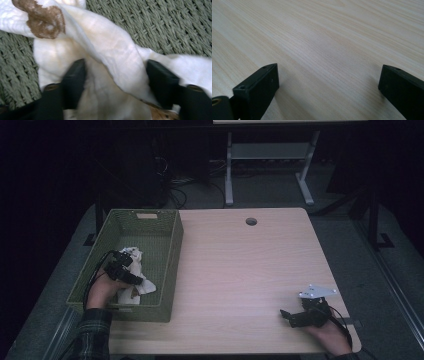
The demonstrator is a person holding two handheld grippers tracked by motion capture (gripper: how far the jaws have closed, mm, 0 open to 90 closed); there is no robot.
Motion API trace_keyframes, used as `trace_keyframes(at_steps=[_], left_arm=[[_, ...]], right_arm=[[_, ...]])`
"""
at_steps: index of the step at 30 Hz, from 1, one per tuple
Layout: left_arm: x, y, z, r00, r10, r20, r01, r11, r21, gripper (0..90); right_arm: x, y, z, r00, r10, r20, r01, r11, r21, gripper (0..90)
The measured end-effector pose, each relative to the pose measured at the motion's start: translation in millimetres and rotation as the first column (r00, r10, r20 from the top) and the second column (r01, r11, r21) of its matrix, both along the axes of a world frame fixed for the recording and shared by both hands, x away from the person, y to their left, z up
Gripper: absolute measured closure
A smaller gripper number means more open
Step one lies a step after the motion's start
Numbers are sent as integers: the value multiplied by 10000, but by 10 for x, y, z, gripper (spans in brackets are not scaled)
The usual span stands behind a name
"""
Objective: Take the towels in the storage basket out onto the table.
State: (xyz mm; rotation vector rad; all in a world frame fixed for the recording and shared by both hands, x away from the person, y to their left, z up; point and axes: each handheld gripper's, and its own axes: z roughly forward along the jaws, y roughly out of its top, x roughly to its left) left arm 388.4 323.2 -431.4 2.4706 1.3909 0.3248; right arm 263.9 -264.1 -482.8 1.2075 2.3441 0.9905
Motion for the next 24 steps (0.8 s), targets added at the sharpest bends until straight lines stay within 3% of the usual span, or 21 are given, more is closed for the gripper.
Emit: trace_keyframes(at_steps=[1,3,5,7,10,11,12,16,24], left_arm=[[-8,4,18,10000,-11,12,11,10000,-56,467],[-18,24,43,9999,161,-33,-162,9996,-251,638],[-18,47,63,9994,321,-87,-324,9984,-466,740],[-22,66,88,9989,449,-118,-456,9966,-680,778],[-23,79,111,9986,512,-93,-518,9943,-928,802],[-31,92,140,9985,532,121,-514,9915,-1194,804],[-31,92,140,9985,532,121,-514,9915,-1194,805],[-65,127,225,9930,753,913,-578,9818,-1809,808],[-89,161,301,9850,808,1524,-422,9695,-2412,810]], right_arm=[[0,0,0,10000,1,-1,-1,10000,1,27],[0,0,0,10000,2,3,-2,10000,-2,27],[0,0,0,10000,-2,-2,2,10000,0,27],[0,1,0,10000,-2,-2,2,10000,2,27],[0,0,0,10000,-4,-4,4,10000,3,27],[0,0,0,10000,-3,-4,3,10000,1,27],[0,0,0,10000,-3,-4,3,10000,1,27],[0,1,0,10000,-8,-10,8,10000,4,26],[0,1,0,10000,-7,-8,7,10000,4,27]])
